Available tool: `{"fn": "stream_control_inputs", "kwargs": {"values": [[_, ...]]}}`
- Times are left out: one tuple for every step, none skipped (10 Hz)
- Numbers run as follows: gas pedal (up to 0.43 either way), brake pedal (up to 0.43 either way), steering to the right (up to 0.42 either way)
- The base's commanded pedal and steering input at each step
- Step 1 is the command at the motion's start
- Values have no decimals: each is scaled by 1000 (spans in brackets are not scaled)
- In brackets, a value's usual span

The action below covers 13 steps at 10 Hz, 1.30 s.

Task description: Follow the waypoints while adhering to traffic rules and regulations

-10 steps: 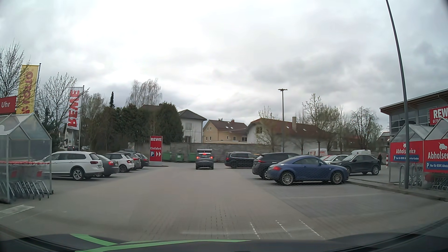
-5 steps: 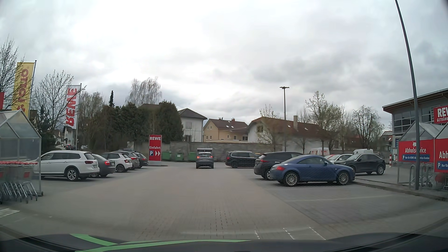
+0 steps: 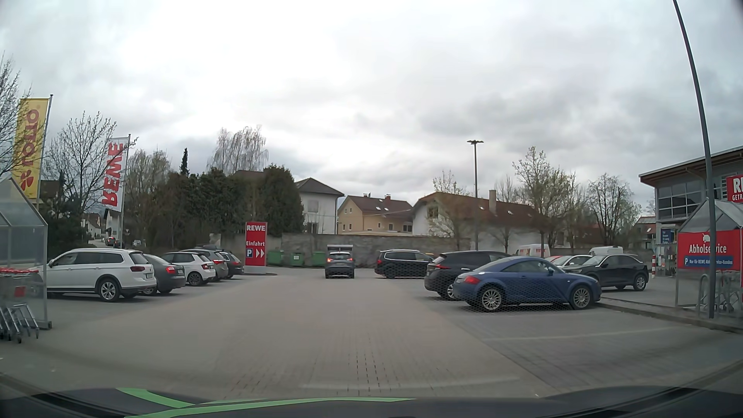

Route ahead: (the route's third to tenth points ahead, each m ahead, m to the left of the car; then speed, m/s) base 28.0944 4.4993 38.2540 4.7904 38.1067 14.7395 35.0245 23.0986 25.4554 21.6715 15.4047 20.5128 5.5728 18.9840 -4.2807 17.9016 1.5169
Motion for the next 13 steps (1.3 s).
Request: {"fn": "stream_control_inputs", "kwargs": {"values": [[20, 0, -9], [20, 0, -10], [20, 0, -15], [20, 0, -18], [20, 0, -23], [20, 0, -27], [20, 0, -30], [20, 0, -30], [20, 0, -31], [20, 0, -31], [20, 0, -30], [20, 0, -31], [20, 0, -31]]}}
